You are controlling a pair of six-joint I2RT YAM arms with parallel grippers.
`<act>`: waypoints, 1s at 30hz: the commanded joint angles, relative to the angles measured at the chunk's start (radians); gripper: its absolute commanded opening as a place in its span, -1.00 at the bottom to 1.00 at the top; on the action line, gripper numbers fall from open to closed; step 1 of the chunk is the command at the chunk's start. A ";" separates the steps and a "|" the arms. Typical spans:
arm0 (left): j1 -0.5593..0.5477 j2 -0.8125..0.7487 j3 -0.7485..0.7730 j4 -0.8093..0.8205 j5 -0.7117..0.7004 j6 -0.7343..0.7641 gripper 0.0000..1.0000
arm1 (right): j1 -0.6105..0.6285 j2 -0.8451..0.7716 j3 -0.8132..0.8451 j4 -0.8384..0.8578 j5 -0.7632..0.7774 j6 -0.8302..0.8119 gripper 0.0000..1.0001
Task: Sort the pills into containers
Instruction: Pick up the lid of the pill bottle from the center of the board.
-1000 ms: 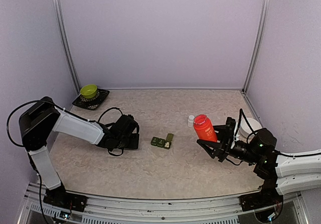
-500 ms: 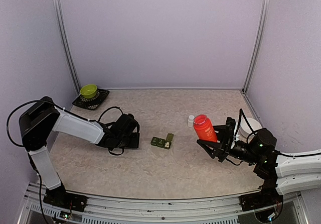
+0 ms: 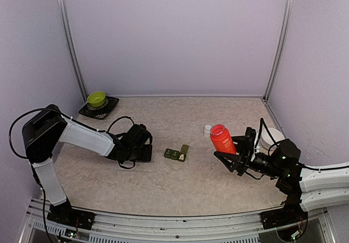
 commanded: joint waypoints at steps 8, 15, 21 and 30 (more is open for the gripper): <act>-0.001 0.014 0.032 0.004 -0.008 0.007 0.21 | -0.008 -0.011 0.012 0.017 0.007 0.007 -1.00; 0.001 0.016 0.036 0.004 -0.006 0.010 0.03 | -0.008 -0.014 0.012 0.014 0.008 0.008 -1.00; -0.002 -0.007 0.039 -0.002 0.001 0.015 -0.05 | -0.008 -0.010 0.015 0.007 -0.005 0.004 -1.00; -0.053 -0.208 0.072 -0.054 0.105 0.037 -0.06 | -0.008 -0.013 0.035 -0.069 -0.063 -0.006 -1.00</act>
